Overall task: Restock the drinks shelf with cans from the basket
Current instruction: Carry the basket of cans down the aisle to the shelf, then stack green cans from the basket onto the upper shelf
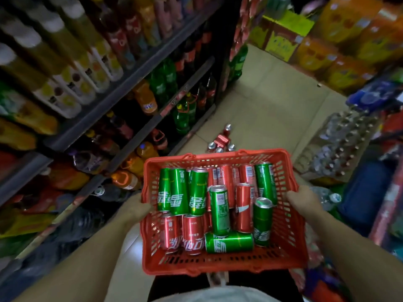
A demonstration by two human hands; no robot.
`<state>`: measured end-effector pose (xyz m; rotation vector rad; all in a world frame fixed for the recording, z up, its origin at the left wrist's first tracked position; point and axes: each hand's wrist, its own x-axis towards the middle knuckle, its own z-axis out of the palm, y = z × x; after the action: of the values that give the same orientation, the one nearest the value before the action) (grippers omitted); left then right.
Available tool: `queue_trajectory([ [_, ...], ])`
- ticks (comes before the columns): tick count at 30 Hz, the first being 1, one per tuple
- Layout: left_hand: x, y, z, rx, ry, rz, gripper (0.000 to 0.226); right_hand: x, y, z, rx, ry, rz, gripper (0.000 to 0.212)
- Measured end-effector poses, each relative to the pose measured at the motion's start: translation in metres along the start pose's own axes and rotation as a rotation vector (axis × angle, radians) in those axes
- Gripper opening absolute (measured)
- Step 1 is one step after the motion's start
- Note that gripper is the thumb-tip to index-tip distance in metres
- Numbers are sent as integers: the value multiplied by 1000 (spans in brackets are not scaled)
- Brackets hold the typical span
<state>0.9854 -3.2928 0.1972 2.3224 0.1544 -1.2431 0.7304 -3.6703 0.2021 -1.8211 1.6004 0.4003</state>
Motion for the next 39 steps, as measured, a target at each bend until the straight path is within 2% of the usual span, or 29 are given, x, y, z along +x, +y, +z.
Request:
queue_trajectory([
  [3, 29, 13, 5, -68, 38, -57, 38, 52, -45, -1, -18, -30, -76, 39],
  [6, 42, 34, 19, -231, 78, -114, 34, 100, -95, 5, -93, -75, -144, 27],
  [10, 76, 31, 47, -375, 133, -187, 54, 212, -131, 45, -115, -153, -245, 45],
  [11, 86, 26, 57, -390, 147, -228, 56, 227, -145, 55, -130, -166, -271, 42],
  [14, 128, -1, 85, -463, 176, -321, 58, 242, -195, 83, -182, -185, -379, 11],
  [15, 139, -7, 92, -475, 179, -333, 57, 246, -205, 90, -205, -193, -412, 8],
  [18, 192, -35, 124, -558, 201, -372, 54, 289, -223, 142, -283, -214, -542, 16],
  [21, 247, -65, 154, -629, 220, -387, 42, 349, -225, 203, -336, -250, -601, 10],
  [23, 285, -90, 172, -691, 217, -403, 37, 404, -220, 249, -322, -287, -633, 37],
  [25, 325, -120, 190, -770, 190, -390, 57, 445, -220, 293, -314, -308, -678, 45],
  [27, 364, -148, 208, -841, 170, -365, 75, 447, -226, 323, -300, -295, -710, 39],
  [33, 430, -160, 238, -813, 274, -344, 31, 474, -229, 396, -306, -310, -722, 13],
  [36, 457, -170, 246, -749, 286, -349, 23, 494, -227, 423, -279, -322, -737, 14],
  [39, 477, -181, 248, -705, 275, -347, 26, 507, -227, 444, -278, -343, -756, 12],
])
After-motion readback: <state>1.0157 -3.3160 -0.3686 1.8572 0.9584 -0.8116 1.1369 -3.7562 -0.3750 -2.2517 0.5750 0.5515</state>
